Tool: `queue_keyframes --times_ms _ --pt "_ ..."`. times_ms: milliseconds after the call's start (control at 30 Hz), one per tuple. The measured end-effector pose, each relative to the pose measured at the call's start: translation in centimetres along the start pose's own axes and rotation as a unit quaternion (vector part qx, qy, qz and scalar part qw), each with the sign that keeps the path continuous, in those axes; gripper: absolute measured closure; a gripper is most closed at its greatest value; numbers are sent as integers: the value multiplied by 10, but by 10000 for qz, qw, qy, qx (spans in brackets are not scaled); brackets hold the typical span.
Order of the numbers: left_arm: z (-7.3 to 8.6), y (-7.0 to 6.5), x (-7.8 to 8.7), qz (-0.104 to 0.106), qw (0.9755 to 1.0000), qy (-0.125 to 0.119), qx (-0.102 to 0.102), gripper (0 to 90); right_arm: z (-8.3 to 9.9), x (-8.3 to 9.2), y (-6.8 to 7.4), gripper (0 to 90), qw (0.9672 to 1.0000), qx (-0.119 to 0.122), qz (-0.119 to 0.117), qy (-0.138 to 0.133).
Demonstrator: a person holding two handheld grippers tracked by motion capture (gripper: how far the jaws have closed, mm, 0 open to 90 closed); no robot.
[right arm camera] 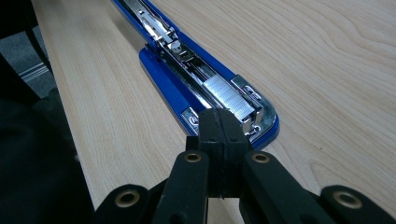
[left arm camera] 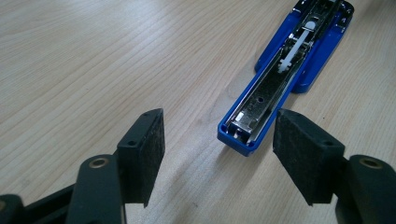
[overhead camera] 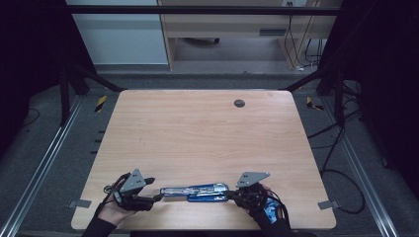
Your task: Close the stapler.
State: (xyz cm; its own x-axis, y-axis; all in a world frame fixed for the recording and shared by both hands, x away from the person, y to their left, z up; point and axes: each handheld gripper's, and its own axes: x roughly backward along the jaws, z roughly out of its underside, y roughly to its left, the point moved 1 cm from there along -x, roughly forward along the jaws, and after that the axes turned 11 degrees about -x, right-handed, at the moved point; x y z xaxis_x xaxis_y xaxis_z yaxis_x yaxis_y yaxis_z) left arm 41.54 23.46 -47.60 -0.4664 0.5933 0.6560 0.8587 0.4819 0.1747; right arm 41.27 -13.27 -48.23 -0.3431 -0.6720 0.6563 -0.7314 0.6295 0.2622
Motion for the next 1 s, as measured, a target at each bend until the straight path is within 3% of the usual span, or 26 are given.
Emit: queue_keyframes --times_ms 633,1000 --pt "-3 -2 -12 170 9994 247 -143 346 2 -10 -1 900 9998 34 -38 169" --pt "-5 -3 -20 387 9985 308 -214 384 0 -13 2 900 9998 47 4 177"
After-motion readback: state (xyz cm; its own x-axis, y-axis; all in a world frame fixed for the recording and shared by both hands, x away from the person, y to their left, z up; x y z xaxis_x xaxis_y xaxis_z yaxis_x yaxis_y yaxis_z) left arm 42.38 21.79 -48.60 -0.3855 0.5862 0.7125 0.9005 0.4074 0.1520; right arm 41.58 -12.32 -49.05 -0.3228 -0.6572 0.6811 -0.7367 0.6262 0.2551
